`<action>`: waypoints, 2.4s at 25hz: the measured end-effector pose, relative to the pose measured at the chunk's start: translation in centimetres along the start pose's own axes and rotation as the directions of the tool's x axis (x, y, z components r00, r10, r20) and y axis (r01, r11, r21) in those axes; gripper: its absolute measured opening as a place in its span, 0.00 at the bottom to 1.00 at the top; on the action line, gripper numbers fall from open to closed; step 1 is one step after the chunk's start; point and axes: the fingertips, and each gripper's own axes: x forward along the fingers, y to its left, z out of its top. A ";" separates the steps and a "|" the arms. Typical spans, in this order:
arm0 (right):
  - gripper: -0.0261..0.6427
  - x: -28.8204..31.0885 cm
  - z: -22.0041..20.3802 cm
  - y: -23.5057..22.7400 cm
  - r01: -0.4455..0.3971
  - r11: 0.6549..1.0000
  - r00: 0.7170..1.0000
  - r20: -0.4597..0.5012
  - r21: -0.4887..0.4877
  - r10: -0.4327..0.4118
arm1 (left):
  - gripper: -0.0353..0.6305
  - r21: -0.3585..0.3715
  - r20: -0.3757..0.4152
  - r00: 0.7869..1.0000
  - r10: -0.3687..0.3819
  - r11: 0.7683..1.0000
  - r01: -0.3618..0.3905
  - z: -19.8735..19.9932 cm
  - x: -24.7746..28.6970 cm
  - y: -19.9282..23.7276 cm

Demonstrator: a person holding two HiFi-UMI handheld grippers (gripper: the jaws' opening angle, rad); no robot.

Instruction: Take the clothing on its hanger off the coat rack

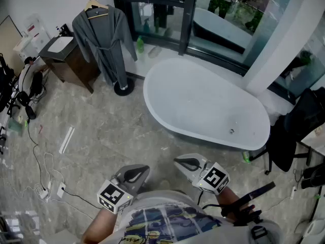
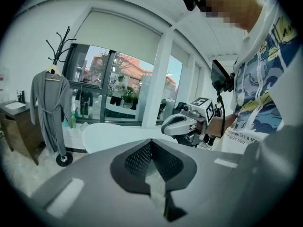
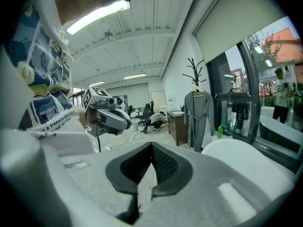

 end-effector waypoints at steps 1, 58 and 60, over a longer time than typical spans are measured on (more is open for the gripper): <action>0.04 -0.1 -0.3 0.2 -0.003 1.000 1.000 -0.006 0.000 0.003 | 0.06 -0.007 0.005 1.000 0.007 1.000 -0.007 -0.1 -0.3 -0.1; 0.45 59.7 41.5 -66.2 -0.026 0.925 0.992 -0.124 -0.379 -0.023 | 0.08 -0.135 0.154 0.881 0.447 0.893 -0.430 20.0 0.0 60.0; 0.48 61.4 41.9 -66.8 -0.080 0.930 0.986 -0.167 -0.359 0.020 | 0.08 -0.145 0.144 0.874 0.465 0.883 -0.446 19.9 0.0 60.6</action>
